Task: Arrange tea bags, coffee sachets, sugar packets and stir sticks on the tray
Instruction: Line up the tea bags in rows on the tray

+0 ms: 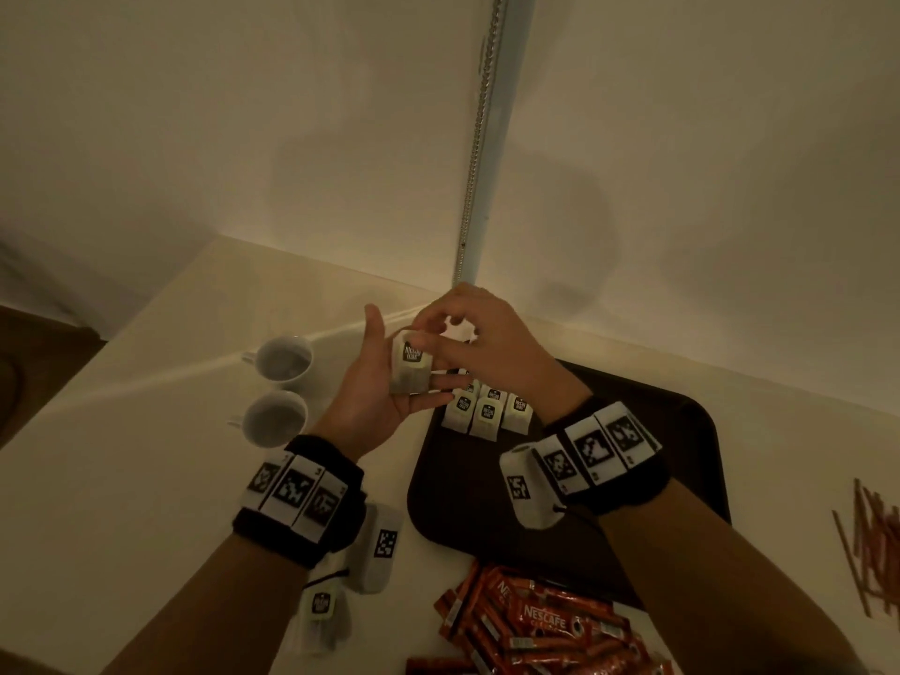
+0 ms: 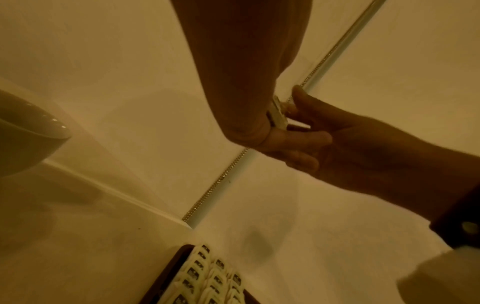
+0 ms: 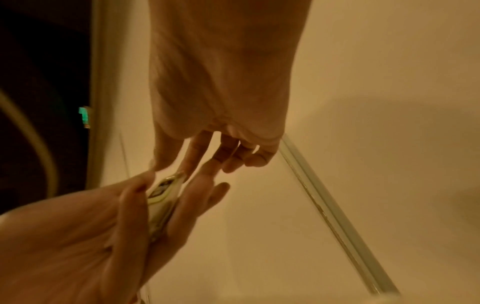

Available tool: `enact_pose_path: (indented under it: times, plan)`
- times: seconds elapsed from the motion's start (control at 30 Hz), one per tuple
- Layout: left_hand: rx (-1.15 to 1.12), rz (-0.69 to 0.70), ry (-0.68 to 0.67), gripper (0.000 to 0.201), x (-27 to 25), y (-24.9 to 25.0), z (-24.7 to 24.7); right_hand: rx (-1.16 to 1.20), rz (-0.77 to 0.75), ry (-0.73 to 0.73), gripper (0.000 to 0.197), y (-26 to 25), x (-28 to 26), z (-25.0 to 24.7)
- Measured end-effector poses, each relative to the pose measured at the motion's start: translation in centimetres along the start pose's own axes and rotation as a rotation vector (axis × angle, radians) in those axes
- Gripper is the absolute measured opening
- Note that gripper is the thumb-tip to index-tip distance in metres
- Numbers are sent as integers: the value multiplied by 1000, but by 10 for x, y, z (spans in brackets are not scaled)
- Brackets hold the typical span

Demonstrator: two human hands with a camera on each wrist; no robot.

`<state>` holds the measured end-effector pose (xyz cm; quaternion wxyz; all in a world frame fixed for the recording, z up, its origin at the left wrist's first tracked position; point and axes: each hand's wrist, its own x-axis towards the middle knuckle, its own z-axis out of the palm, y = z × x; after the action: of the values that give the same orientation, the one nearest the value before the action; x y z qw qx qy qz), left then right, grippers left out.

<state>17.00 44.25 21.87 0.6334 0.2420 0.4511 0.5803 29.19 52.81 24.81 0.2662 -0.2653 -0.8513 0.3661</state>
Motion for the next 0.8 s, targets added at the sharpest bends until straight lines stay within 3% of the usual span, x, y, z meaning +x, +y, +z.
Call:
enact_pose_path:
  times: [0.07, 0.2, 0.37, 0.8]
  plan:
    - [20, 50, -33, 65, -3, 3, 7, -45, -32, -24, 5, -14, 4, -9]
    - [163, 230, -43, 19, -8, 1, 10, -128, -32, -31, 5, -37, 7, -35]
    - [192, 313, -117, 18, -13, -3, 20, -240, -55, -61, 11, -60, 7, -53]
    - [184, 293, -204, 12, -20, -11, 40, -268, 1, -88, 6, -75, -5, -68]
